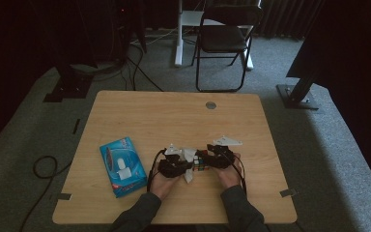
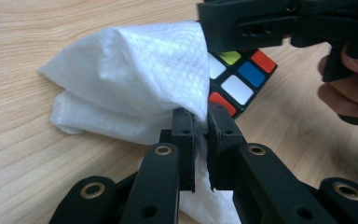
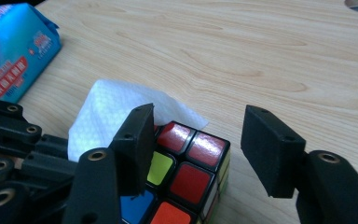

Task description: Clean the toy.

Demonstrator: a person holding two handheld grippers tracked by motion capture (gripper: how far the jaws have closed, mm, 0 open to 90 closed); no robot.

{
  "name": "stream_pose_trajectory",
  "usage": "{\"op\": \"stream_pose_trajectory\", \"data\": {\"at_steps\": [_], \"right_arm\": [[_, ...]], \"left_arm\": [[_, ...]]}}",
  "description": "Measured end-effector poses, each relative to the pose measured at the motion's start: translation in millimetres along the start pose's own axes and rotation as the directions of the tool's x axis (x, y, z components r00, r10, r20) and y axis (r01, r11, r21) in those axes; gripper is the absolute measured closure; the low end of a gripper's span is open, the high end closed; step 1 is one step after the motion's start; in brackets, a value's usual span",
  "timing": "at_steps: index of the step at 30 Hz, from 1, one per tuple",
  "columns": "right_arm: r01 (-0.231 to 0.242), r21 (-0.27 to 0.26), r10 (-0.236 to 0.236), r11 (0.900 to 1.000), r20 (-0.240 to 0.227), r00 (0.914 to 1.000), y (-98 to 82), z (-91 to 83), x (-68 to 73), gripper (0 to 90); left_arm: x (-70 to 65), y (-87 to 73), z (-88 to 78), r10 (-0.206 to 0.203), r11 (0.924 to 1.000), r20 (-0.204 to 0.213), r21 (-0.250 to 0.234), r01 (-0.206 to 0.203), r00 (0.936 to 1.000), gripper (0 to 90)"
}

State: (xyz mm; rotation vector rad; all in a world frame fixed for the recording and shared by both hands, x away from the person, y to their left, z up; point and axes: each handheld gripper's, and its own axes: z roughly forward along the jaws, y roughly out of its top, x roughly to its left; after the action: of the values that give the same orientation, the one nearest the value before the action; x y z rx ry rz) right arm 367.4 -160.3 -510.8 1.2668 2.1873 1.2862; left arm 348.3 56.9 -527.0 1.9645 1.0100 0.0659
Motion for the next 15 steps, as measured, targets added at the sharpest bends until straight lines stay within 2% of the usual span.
{"op": "stream_pose_trajectory", "data": {"at_steps": [3, 10, 12, 15], "right_arm": [[0.005, 0.002, -0.006, 1.000, 0.012, 0.9999, -0.1, -1.4, 0.3, 44.0], [-0.016, -0.016, 0.017, 1.000, 0.040, 0.9990, -1.3, -6.2, -2.7, 47.0], [-0.023, -0.029, 0.025, 0.999, 0.051, 0.9984, -0.7, -10.5, -4.7, 49.3], [-0.032, -0.011, 0.032, 0.999, 0.055, 0.9979, -1.4, -12.3, -6.7, 53.9]], "left_arm": [[3.9, 1.6, -2.4, -0.010, 0.9999, -0.011, -0.008, 0.010, 0.9999, 83.2], [7.7, 8.0, -6.9, -0.016, 0.9993, -0.019, -0.034, 0.015, 0.9997, 83.4], [8.5, 10.2, -7.9, -0.016, 0.9990, -0.022, -0.042, 0.015, 0.9996, 83.5], [8.6, 12.3, -7.7, -0.014, 0.9989, -0.022, -0.046, 0.013, 0.9997, 83.8]]}}
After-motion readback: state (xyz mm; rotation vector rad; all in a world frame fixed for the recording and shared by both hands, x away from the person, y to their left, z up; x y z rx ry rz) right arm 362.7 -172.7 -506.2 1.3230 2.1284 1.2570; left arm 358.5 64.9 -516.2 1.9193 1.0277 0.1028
